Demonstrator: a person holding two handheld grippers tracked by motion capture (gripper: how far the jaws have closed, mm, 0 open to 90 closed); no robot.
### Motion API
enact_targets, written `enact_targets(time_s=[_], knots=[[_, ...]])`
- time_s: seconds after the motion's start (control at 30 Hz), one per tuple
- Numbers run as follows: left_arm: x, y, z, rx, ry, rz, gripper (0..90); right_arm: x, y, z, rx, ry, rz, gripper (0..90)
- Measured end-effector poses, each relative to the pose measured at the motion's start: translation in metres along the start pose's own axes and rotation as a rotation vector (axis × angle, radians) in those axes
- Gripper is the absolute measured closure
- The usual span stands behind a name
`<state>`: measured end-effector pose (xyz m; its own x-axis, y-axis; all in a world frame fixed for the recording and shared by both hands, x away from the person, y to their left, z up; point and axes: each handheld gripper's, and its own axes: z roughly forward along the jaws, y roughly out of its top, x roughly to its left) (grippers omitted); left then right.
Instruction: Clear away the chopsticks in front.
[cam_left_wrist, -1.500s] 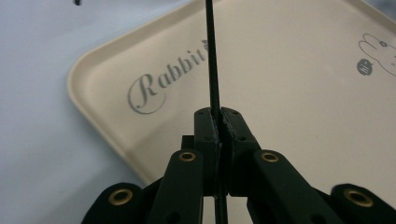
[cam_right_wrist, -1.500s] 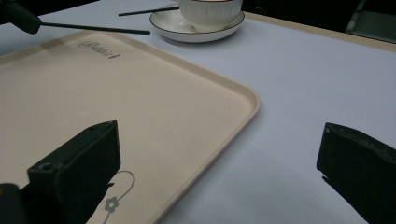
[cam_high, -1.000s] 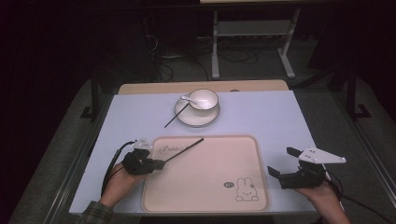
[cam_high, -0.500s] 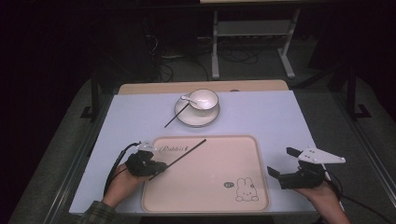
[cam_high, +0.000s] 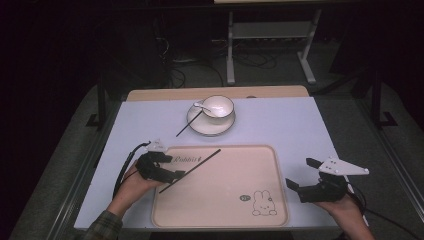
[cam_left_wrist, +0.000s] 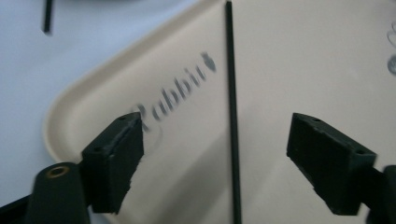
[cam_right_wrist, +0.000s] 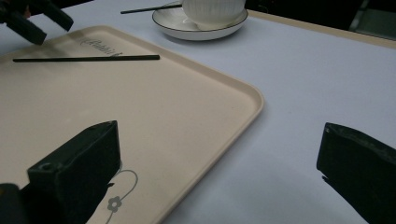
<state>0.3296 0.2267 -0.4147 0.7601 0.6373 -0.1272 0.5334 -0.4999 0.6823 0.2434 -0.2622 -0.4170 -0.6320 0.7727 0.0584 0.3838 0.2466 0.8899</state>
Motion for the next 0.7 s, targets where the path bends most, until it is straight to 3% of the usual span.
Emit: enact_targets(time_s=[0.5, 0.7], knots=[[0.039, 0.075, 0.023, -0.026, 0.034, 0.074, 13.1, -0.002, -0.001, -0.002, -0.004, -0.003, 0.008, 0.0], [0.052, 0.101, 0.038, -0.030, 0.049, 0.079, 13.8, -0.002, -0.001, -0.001, -0.005, 0.000, 0.007, 0.0]])
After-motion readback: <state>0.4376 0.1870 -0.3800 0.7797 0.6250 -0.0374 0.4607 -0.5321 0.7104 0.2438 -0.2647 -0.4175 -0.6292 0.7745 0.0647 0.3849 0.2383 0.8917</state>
